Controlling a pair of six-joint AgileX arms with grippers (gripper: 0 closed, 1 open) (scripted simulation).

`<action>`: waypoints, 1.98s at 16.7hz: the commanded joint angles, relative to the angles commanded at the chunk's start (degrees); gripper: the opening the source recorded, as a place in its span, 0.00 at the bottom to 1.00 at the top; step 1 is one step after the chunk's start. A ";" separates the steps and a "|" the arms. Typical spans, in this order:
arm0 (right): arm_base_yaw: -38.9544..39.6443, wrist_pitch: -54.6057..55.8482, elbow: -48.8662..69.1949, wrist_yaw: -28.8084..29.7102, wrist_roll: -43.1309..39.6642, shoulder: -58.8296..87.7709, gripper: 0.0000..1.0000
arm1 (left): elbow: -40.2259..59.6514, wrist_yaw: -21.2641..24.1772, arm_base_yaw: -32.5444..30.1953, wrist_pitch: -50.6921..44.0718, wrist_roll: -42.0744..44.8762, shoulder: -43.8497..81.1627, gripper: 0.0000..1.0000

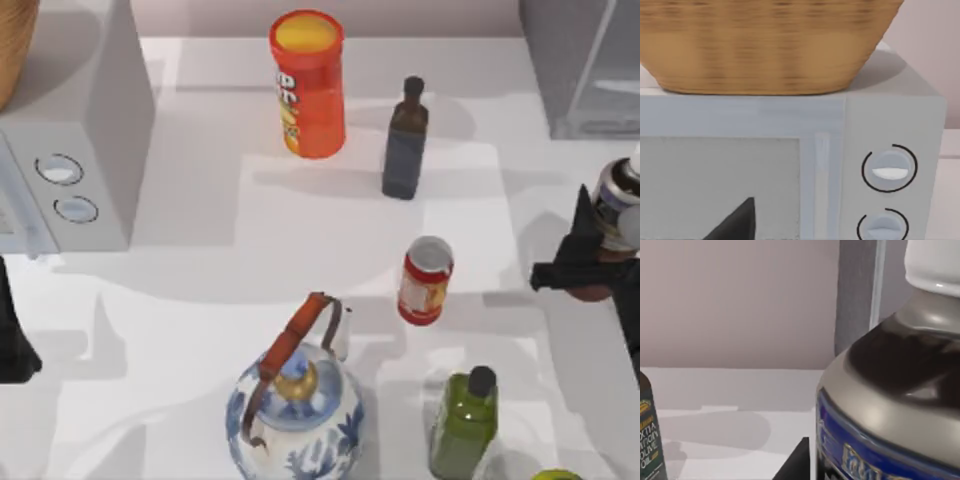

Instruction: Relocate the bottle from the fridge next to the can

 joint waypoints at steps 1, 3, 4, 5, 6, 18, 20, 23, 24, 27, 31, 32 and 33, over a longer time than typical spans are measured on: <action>0.05 0.05 -0.03 0.04 -0.04 -0.03 0.00 | 0.00 0.00 0.00 0.00 0.00 0.00 1.00; 0.05 0.05 -0.03 0.04 -0.04 -0.03 0.00 | 0.00 0.00 0.00 0.00 0.00 0.00 1.00; 0.05 0.05 -0.03 0.04 -0.04 -0.03 0.08 | 0.00 0.00 0.00 0.00 0.00 0.00 1.00; 0.05 0.05 -0.03 0.04 -0.04 -0.03 0.15 | 0.00 0.00 0.00 0.00 0.00 0.00 1.00; 0.05 0.05 -0.03 0.04 -0.04 -0.03 0.23 | 0.00 0.00 0.00 0.00 0.00 0.00 1.00; 0.05 0.05 -0.03 0.04 -0.04 -0.03 1.00 | 0.00 0.00 0.00 0.00 0.00 0.00 1.00; 0.05 0.05 -0.03 0.04 -0.04 -0.03 1.00 | 0.00 0.00 0.00 0.00 0.00 0.00 1.00; 0.05 0.05 -0.03 0.04 -0.04 -0.03 1.00 | 0.00 0.00 0.00 0.00 0.00 0.00 1.00; 0.05 0.05 -0.03 0.04 -0.04 -0.03 1.00 | 0.00 0.00 0.00 0.00 0.00 0.00 1.00; 0.72 0.38 -0.91 0.72 -0.05 -0.54 1.00 | 0.00 0.00 0.00 0.00 0.00 0.00 1.00; 4.04 1.96 -5.29 3.93 -0.01 -3.16 1.00 | 0.00 0.00 0.00 0.00 0.00 0.00 1.00; 4.47 2.21 -5.85 4.40 -0.01 -3.59 1.00 | 0.00 0.00 0.00 0.00 0.00 0.00 1.00; 4.52 2.25 -5.92 4.47 0.00 -3.64 1.00 | 0.00 0.00 0.00 0.00 0.00 0.00 1.00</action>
